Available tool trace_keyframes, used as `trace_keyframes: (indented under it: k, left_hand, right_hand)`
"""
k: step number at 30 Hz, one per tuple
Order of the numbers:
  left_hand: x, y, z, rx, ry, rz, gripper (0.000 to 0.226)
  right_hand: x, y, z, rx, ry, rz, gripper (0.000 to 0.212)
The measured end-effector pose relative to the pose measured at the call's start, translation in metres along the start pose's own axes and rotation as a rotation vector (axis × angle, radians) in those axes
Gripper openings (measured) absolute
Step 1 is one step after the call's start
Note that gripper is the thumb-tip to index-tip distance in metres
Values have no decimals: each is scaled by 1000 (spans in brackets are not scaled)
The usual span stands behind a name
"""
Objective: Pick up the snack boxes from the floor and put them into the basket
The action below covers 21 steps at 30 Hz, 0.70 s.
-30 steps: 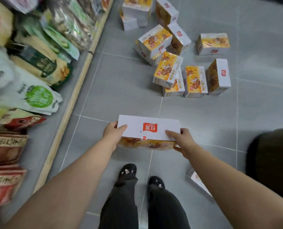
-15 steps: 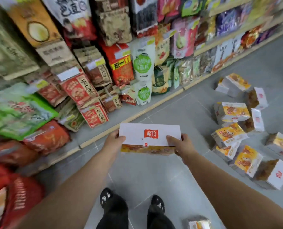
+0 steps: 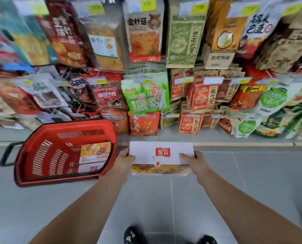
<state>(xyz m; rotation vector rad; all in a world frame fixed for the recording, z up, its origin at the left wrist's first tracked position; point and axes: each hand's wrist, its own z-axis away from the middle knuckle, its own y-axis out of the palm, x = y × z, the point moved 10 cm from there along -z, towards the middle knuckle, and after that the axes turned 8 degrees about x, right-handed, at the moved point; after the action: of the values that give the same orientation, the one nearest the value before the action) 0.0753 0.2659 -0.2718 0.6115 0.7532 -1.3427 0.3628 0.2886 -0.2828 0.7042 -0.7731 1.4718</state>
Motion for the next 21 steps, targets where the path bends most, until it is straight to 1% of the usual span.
trace_keyframes:
  k: [2,3,6,9,10,12,14,15,17,19,20,21]
  left_hand:
    - [9,-57,1,-45,-38,63,42]
    - [12,-78,0,-65,-59,112,43]
    - [10,-138,-3,-152,-91,194,44]
    - [3,-183,-22,-154,-78,222,44]
    - [0,-197,-30,-168,-90,224,40]
    - [-10,-221,-43,-204,-93,262,38]
    - [-19,-242,-59,-231,-104,297,43]
    - [-21,-253,-68,-230,-124,315,51]
    - [-21,-278,-86,-211,-156,328,74]
    - [-19,-306,-103,-197,-175,293,89]
    - [-18,-322,-112,-197,-184,290,91]
    - [-18,-335,-118,-212,-186,290,87]
  right_hand:
    - [4,61,-4,73,7,30,33]
    - [5,86,-7,123,-4,41,39]
    - [13,153,-16,319,-8,146,74]
    - [24,206,-24,474,-20,275,91]
    - [29,218,-29,473,-33,320,95]
    - [41,238,-47,423,-70,371,92]
    - [53,263,-67,429,-99,368,85]
    - [59,279,-80,437,-106,384,85]
    - [73,309,-99,463,-147,423,89]
    - [86,340,-117,472,-175,461,91]
    - [90,359,-129,481,-162,470,93]
    - [92,375,-140,493,-141,480,94]
